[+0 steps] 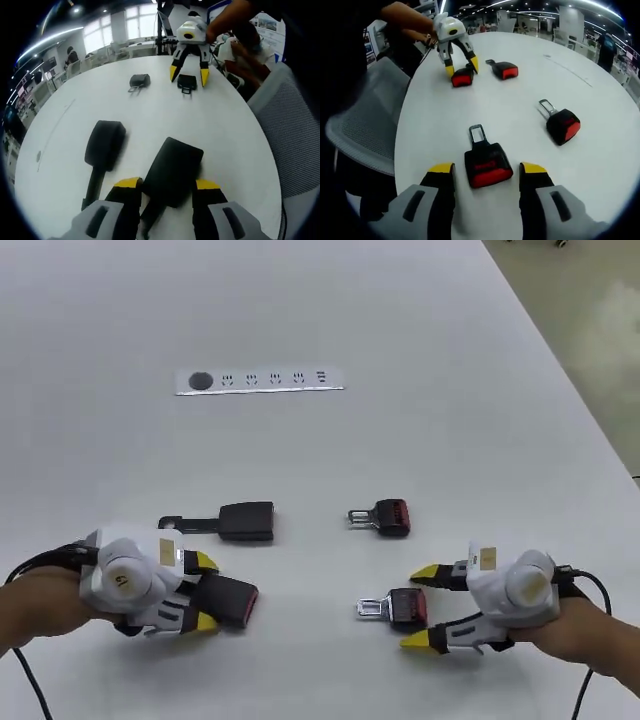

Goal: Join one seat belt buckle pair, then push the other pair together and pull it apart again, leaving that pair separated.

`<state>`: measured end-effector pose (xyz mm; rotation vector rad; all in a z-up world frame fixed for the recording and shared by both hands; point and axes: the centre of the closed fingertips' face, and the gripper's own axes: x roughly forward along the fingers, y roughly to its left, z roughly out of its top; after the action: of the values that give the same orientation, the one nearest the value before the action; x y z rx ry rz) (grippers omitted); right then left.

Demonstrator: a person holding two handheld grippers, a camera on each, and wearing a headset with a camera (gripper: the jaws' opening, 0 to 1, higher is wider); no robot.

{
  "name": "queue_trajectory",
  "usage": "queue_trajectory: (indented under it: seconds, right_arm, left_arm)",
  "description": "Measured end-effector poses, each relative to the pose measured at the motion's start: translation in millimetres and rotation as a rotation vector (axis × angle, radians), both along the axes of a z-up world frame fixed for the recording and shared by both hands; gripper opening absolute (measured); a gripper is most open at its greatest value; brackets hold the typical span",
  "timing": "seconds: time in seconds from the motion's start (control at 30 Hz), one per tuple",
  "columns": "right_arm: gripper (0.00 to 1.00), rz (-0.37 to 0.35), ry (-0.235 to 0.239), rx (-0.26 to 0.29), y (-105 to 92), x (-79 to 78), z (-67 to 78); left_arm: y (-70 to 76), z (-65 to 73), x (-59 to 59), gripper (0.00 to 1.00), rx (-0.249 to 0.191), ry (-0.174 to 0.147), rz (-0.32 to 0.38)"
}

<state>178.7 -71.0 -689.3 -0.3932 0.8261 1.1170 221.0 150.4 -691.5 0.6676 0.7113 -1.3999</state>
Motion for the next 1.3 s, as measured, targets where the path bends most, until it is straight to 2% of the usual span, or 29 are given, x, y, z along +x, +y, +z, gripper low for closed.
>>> queue_trajectory:
  seconds: [0.03,0.13,0.2,0.27,0.5,0.73,0.83,1.13,1.3]
  right_arm:
    - [0.47,0.003,0.004,0.005,0.0,-0.1,0.2]
    - [0.43,0.008,0.002,-0.009,-2.0,3.0,-1.8]
    - [0.36,0.007,0.014,-0.013,-1.8,2.7,-1.5]
    - [0.36,0.027,0.005,-0.026,-3.4,2.4,-1.4]
    - [0.35,0.046,0.021,-0.051,-5.1,4.4,-3.7]
    - [0.34,0.060,0.033,-0.073,-5.8,4.7,-4.1]
    - [0.34,0.035,0.052,-0.074,-5.3,5.3,-4.2]
    - [0.34,0.028,0.053,-0.087,-3.4,5.7,-3.3]
    - [0.34,0.041,0.041,-0.084,5.8,7.4,-3.3]
  left_arm:
    - [0.4,-0.3,-0.3,0.41,0.000,0.008,0.010]
    - [-1.2,1.0,-1.5,0.41,-0.003,0.004,0.001]
    - [-1.4,1.4,-2.2,0.41,-0.002,0.003,-0.002]
    - [-1.2,0.1,-1.0,0.39,0.004,0.011,0.014]
    - [-1.3,0.6,-1.3,0.35,0.008,0.010,0.041]
    - [-1.1,0.3,-0.6,0.34,0.034,0.015,0.027]
    - [-2.0,1.2,-1.2,0.34,0.043,0.014,0.025]
    - [-1.4,0.8,-1.1,0.34,0.071,0.021,0.032]
    - [-0.4,-0.1,-0.9,0.34,0.086,0.027,0.038]
